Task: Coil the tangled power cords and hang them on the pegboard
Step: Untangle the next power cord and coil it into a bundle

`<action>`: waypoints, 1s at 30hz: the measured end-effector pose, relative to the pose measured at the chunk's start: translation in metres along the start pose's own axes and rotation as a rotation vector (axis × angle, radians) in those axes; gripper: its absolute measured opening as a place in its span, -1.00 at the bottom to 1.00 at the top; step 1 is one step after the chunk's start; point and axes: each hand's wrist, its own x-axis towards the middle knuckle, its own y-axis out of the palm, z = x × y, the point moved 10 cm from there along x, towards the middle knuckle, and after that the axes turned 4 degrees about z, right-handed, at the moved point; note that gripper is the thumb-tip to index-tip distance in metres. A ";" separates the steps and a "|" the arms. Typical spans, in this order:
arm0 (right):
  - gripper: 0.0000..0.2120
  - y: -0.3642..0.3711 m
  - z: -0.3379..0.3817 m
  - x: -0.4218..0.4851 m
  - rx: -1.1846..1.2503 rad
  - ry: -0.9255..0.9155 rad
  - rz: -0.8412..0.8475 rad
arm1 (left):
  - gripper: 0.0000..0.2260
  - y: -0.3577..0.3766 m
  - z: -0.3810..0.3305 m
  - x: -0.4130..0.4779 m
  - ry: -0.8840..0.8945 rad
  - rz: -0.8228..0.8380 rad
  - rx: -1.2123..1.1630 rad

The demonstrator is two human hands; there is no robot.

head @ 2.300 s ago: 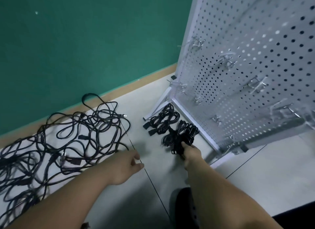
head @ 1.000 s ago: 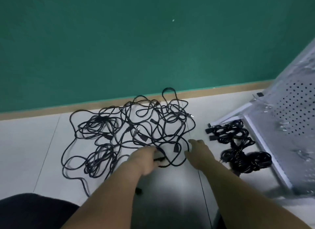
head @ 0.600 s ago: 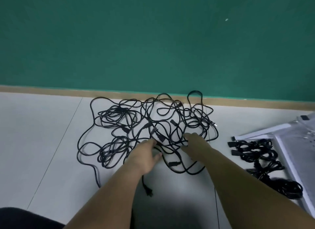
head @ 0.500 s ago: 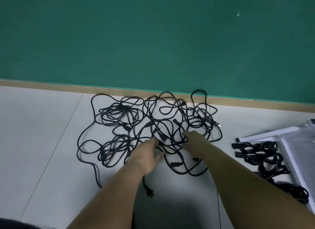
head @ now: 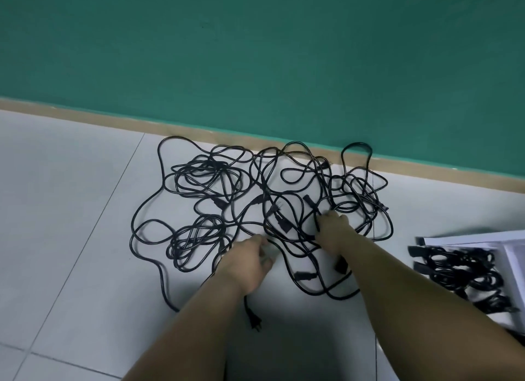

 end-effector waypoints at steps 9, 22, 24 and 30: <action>-0.80 -0.074 -0.010 -0.060 1.014 -0.100 -0.306 | -0.77 -0.028 -0.042 -0.010 0.077 -0.139 -0.136; -0.80 -0.217 0.091 -0.247 1.151 -0.629 -0.279 | -0.70 -0.147 -0.203 -0.107 0.339 -0.365 -0.876; -0.80 -0.234 0.089 -0.277 1.120 -0.667 -0.367 | -0.68 -0.162 -0.229 -0.136 0.382 -0.337 -1.016; -0.72 -0.253 0.076 -0.350 0.937 -0.760 -0.466 | -0.69 -0.198 -0.278 -0.195 0.562 -0.326 -1.042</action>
